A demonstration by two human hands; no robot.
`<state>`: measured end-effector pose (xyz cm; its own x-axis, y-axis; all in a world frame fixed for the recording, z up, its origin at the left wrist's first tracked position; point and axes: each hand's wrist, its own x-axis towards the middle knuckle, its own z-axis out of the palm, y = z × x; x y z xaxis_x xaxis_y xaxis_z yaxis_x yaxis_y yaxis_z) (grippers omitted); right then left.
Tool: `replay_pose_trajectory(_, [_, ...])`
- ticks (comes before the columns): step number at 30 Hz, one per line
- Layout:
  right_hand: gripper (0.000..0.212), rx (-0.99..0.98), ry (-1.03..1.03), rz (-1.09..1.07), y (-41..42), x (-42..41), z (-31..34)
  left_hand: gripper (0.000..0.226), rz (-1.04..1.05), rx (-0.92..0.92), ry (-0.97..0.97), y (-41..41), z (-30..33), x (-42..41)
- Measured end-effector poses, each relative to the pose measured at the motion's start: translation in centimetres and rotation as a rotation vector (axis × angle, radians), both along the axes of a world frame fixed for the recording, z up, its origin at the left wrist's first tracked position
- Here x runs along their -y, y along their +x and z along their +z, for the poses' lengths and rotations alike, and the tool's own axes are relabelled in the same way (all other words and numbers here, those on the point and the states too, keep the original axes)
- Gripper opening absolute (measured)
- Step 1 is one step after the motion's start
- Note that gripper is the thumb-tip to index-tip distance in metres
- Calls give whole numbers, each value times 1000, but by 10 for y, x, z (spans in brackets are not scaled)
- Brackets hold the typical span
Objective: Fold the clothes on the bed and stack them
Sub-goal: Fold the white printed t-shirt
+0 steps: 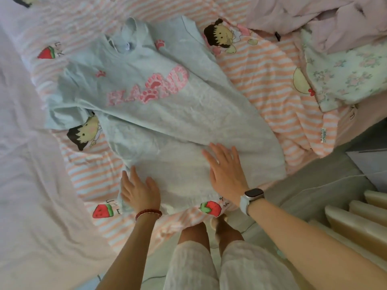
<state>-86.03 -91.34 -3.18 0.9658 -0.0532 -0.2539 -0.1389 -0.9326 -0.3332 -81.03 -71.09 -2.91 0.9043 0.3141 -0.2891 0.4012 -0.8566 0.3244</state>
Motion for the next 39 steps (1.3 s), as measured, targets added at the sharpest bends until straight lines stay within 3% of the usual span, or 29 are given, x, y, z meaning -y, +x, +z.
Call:
replay_pose_trajectory(3, [54, 1, 33, 131, 5, -30, 0, 56, 96, -140, 25, -5, -1, -31])
replay_pose_trajectory(7, [50, -7, 18, 220, 7, -53, -1, 51, 149, -131, 15, -2, -2, -61])
replay_pose_trajectory(10, [52, -9, -34, 291, 12, -62, -1, 32, 17, -142, 36, 0, -3, -73])
replay_pose_trajectory(12, [46, 2, -44, 343, 16, -69, 2, 22, 4, -29, -86, -3, 4, -73])
replay_pose_trajectory(15, [50, -33, -61, 390, 24, -79, 9, 14, 204, 133, -412, -21, 27, -66])
replay_pose_trajectory(17, [54, -98, -104, 428, 28, -84, 11, 15, 318, 188, -512, -39, 37, -71])
replay_pose_trajectory(22, [54, -371, -191, 540, 19, -83, -2, 20, 501, -25, -332, -80, 26, -107])
replay_pose_trajectory(25, [55, -383, -254, 579, 13, -82, -3, 23, 513, -85, -254, -91, 16, -126])
replay_pose_trajectory(28, [57, -365, -284, 585, 9, -82, -4, 20, 466, -88, -230, -91, 14, -136])
replay_pose_trajectory(31, [64, -376, -335, 662, 2, -78, -2, 19, 365, -220, -203, -96, 9, -143])
replay_pose_trajectory(34, [63, -488, -379, 851, -10, -68, 7, 38, 247, -295, -36, -99, 6, -146])
replay_pose_trajectory(36, [50, -497, -330, 928, -16, -63, 16, 55, 126, -173, 50, -98, 8, -139])
replay_pose_trajectory(39, [43, -336, -213, 834, -15, -69, 22, 62, -311, 49, 144, -87, 6, -116])
